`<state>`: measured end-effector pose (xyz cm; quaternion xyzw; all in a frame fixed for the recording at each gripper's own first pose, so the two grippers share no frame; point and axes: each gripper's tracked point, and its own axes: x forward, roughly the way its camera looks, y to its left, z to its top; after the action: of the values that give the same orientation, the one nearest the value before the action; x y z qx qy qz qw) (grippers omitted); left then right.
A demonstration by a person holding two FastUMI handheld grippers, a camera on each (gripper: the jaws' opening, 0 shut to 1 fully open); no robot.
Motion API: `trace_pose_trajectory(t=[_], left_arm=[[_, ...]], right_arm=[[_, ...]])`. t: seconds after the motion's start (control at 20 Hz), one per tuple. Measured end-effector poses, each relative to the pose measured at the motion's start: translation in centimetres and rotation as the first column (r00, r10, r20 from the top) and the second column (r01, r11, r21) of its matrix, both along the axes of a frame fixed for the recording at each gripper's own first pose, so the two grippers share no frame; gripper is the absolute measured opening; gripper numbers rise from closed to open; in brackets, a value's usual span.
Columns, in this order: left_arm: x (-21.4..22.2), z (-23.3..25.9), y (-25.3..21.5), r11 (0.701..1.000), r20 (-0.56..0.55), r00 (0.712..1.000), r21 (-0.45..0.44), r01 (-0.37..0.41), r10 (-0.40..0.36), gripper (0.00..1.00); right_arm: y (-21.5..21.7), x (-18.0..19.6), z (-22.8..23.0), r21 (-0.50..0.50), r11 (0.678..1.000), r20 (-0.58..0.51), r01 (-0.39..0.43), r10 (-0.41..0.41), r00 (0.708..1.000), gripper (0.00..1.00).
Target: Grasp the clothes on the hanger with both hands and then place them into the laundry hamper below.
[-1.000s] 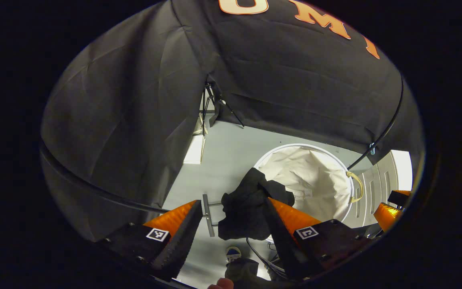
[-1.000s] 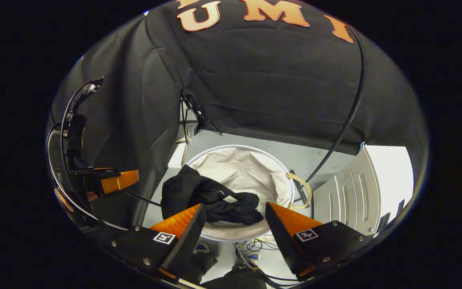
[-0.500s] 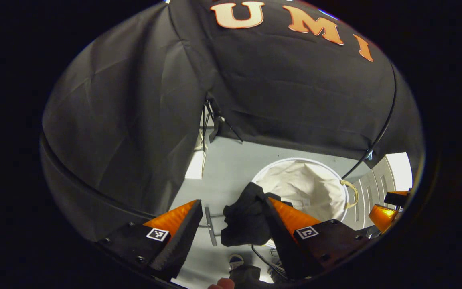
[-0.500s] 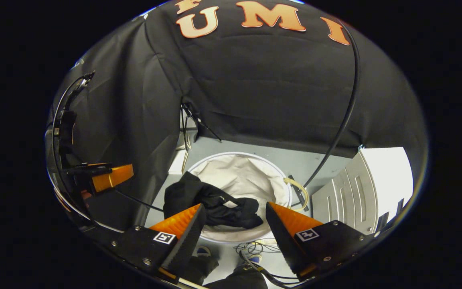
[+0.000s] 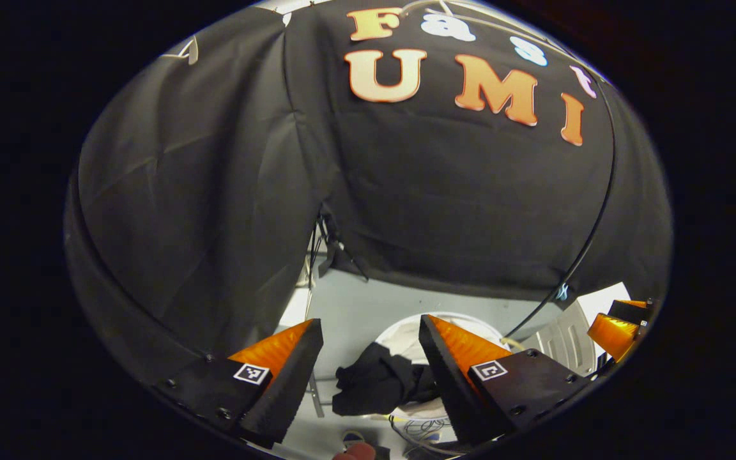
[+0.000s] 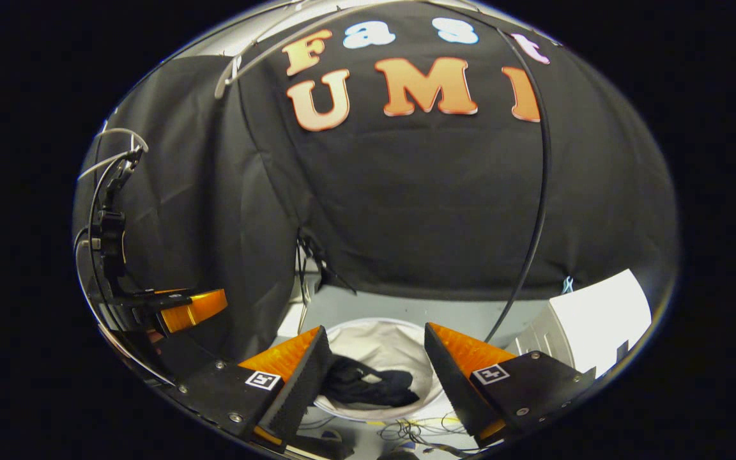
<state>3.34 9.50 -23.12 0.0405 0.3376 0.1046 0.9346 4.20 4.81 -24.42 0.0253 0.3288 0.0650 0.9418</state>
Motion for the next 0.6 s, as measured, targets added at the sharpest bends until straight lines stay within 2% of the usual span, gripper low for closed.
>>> trace_pose_trajectory(t=[0.25, 0.4, 0.6], left_arm=[[2.1, 9.8, -2.0, 0.999, 0.219, 0.974, 0.003, 0.055, -0.054, 0.99], [2.5, 14.2, -3.5, 0.997, 0.316, 0.946, -0.004, 0.078, -0.073, 0.99], [3.0, 19.1, -4.1, 0.995, 0.427, 0.901, -0.016, 0.098, -0.082, 0.99]], right_arm=[[-0.4, 1.3, 10.3, -0.008, 1.0, 0.203, -0.001, 0.002, 0.979, 0.93], [-0.2, 2.0, 15.9, 0.005, 1.0, 0.312, 0.005, -0.006, 0.95, 0.93], [-0.2, 2.1, 21.0, 0.007, 1.0, 0.411, 0.004, -0.006, 0.912, 0.93]])
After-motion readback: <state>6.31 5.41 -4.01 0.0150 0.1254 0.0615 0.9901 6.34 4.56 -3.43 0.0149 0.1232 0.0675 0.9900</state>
